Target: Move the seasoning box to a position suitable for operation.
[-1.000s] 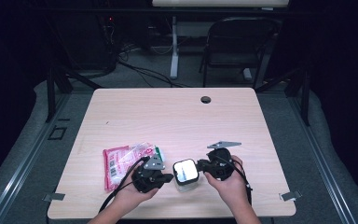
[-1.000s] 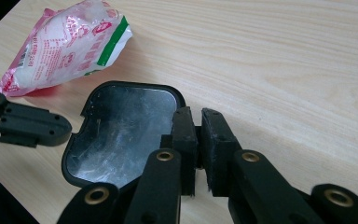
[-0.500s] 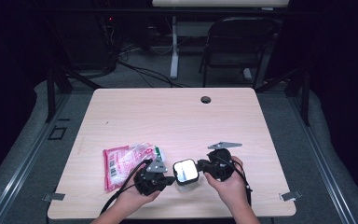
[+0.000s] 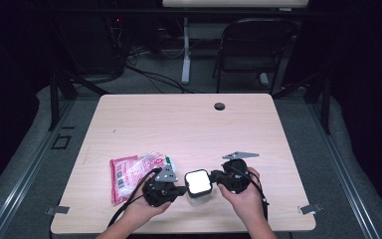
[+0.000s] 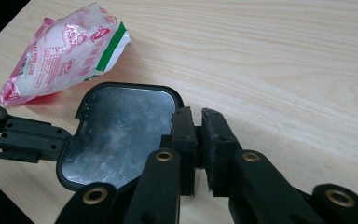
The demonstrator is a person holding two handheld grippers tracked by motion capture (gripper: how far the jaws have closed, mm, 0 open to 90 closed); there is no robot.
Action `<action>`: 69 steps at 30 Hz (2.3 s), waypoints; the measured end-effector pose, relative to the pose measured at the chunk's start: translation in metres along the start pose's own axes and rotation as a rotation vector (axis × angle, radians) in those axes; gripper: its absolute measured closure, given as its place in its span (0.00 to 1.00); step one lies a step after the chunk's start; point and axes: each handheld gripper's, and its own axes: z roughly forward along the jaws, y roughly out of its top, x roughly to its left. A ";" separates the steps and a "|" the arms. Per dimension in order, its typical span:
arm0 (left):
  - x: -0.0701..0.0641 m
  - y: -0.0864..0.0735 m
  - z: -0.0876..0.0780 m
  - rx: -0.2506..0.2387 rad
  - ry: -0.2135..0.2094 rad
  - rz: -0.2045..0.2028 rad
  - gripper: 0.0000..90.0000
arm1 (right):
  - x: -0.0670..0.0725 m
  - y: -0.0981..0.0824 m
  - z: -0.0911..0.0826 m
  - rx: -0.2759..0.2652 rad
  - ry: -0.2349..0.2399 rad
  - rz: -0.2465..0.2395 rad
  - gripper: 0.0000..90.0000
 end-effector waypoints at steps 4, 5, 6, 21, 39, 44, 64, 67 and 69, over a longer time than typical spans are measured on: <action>0.000 0.003 -0.002 -0.018 0.003 -0.005 1.00 | -0.001 0.002 -0.001 0.018 -0.003 -0.015 0.84; 0.000 0.004 -0.002 -0.019 0.002 -0.002 0.99 | -0.001 0.003 -0.001 0.027 0.007 -0.013 0.82; 0.000 0.005 -0.003 -0.022 0.003 -0.002 0.99 | -0.001 0.005 -0.003 0.035 0.024 -0.021 0.80; -0.004 0.018 -0.006 -0.038 0.002 0.010 0.99 | 0.034 -0.003 -0.020 0.032 0.085 -0.228 0.54; -0.006 0.025 -0.010 -0.068 -0.016 0.010 0.98 | 0.048 -0.010 -0.016 0.048 0.049 -0.298 0.46; -0.005 0.025 -0.009 -0.071 -0.014 0.017 0.96 | 0.053 -0.013 -0.011 0.040 -0.022 -0.327 0.48; 0.014 0.013 0.014 -0.074 0.069 -0.080 0.68 | 0.044 -0.010 -0.018 0.017 0.027 -0.264 0.54; 0.013 0.011 0.015 -0.089 0.079 -0.071 0.67 | 0.044 -0.011 -0.019 0.010 0.033 -0.247 0.54; 0.014 0.011 0.015 -0.092 0.080 -0.072 0.68 | 0.043 -0.010 -0.020 0.006 0.037 -0.248 0.56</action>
